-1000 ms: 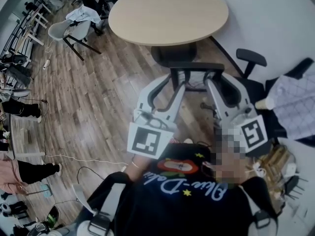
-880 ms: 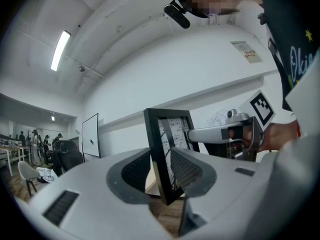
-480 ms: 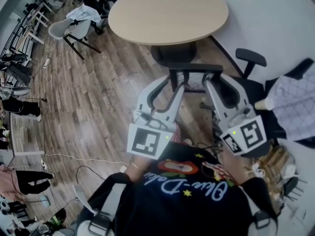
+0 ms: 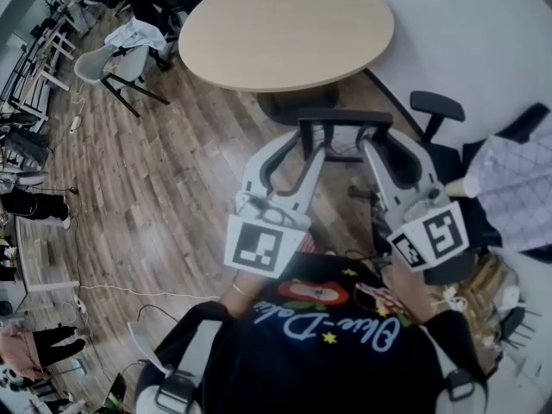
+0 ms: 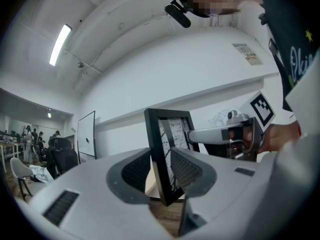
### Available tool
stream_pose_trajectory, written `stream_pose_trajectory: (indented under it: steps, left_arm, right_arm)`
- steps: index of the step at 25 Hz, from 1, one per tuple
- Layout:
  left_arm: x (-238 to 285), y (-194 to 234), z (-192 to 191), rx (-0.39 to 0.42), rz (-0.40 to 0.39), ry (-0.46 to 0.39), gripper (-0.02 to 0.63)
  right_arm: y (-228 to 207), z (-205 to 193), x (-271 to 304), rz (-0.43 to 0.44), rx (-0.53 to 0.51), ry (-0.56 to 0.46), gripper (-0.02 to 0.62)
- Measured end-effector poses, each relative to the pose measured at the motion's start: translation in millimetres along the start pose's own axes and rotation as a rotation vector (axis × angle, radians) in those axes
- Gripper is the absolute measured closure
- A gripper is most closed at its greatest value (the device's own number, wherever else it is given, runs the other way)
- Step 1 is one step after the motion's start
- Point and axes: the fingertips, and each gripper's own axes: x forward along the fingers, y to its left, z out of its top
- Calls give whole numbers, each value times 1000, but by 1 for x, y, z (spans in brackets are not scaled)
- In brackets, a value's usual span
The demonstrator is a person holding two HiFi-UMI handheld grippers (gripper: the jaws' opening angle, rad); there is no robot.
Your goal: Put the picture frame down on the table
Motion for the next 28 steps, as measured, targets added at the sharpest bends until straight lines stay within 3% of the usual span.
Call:
stream_pose_trajectory:
  steps: [28]
  left_arm:
    - [71, 114, -22, -48, 2, -4, 497]
  right_arm:
    - [-44, -11, 129, -3, -7, 44, 526]
